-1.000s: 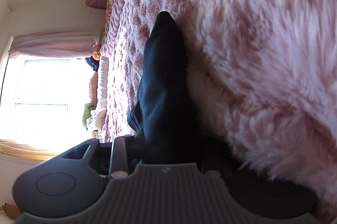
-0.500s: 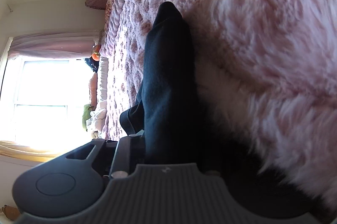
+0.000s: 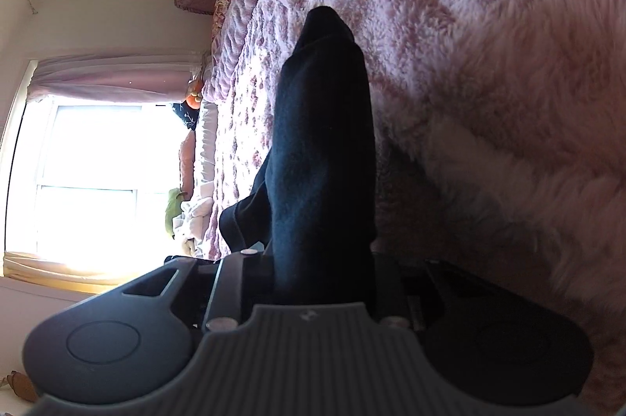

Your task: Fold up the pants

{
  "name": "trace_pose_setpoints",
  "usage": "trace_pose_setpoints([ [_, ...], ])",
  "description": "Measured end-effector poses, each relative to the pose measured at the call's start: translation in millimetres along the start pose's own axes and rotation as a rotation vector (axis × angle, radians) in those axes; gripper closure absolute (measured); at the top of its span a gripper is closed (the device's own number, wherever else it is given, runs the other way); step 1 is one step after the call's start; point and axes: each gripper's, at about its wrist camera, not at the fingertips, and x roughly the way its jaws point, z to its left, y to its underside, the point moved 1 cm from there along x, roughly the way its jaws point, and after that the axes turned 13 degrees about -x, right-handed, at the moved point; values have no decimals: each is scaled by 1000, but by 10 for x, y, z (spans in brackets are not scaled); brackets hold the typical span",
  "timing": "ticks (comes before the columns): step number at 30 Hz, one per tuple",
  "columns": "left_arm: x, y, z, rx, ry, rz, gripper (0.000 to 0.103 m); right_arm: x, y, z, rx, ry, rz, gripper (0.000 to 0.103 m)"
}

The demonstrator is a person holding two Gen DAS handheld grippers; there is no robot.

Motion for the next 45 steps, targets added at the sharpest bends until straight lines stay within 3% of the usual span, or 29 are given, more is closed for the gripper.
trace_pose_setpoints([
  [10,-198,18,-359,62,-16,-49,74,21,-130,309,-25,-9,-18,81],
  [22,-1128,-45,-602,125,12,-178,74,649,-347,1087,-132,-67,13,81],
  [29,-1980,-116,-545,110,55,-302,74,1352,-422,1636,-184,-119,93,81],
  [35,-2627,-422,-345,73,62,-394,74,2147,-388,1995,-233,-154,136,81],
  [41,-2844,-827,64,62,33,-456,74,2967,-398,1842,-225,-185,145,80],
  [45,-2850,-1133,446,14,3,-450,74,3439,-390,1603,-190,-171,184,80],
])
